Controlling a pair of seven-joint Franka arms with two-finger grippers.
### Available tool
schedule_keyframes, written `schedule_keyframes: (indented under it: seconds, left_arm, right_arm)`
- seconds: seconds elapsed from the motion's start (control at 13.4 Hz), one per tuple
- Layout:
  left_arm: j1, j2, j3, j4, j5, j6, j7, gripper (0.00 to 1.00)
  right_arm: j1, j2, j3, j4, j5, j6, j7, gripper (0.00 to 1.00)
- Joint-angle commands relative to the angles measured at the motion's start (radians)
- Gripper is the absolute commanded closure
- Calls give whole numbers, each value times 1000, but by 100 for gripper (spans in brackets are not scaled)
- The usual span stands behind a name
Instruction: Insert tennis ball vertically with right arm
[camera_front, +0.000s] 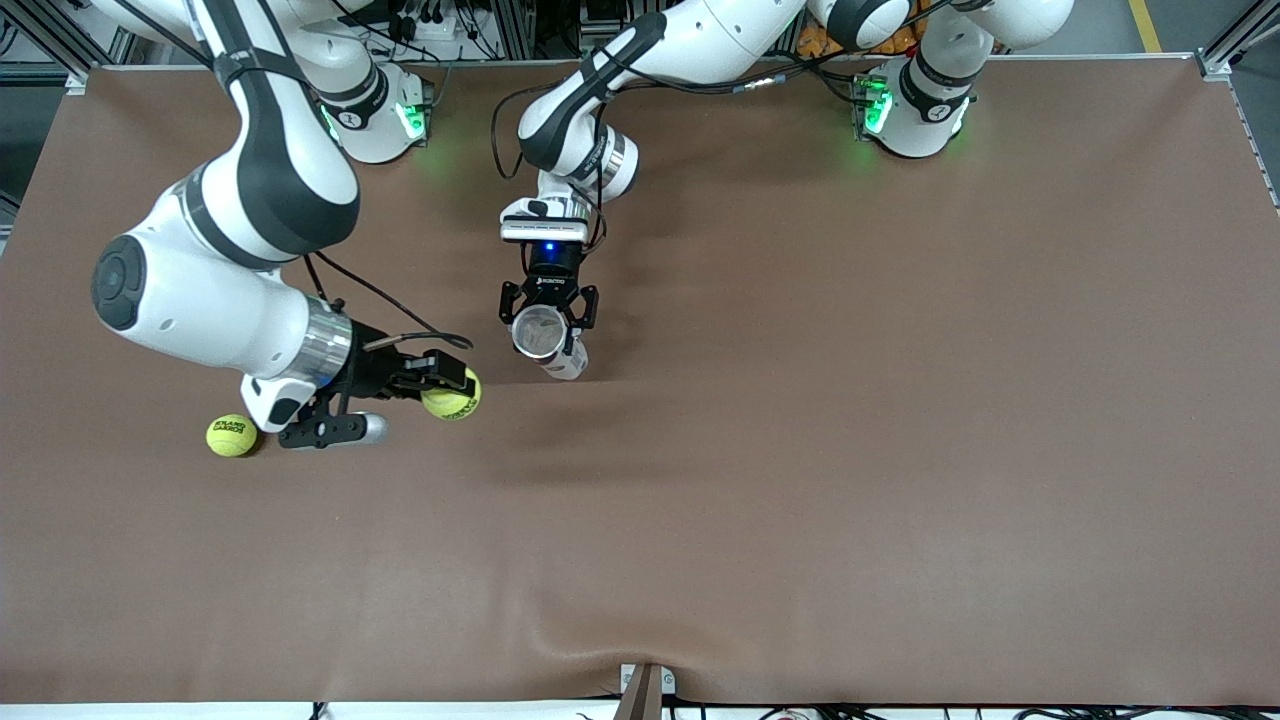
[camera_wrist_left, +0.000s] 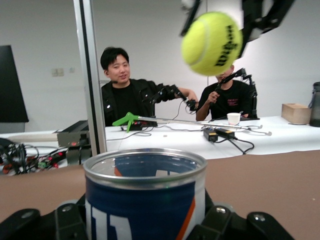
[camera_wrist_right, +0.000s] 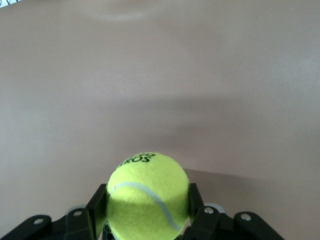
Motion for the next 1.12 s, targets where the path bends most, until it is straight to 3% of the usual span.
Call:
schedule_keyframes:
  seconds: [0.0, 0.45, 1.05]
  left_arm:
    - [-12, 28, 11, 25, 37, -33, -19, 24]
    - [-12, 31, 11, 25, 39, -38, -41, 23]
    - [-13, 39, 11, 23, 43, -58, -62, 23]
  right_arm:
    - [54, -16, -8, -26, 8, 0, 70, 100]
    - [140, -19, -8, -102, -40, -2, 176, 100]
    - [166, -13, -8, -160, -51, 0, 202, 100]
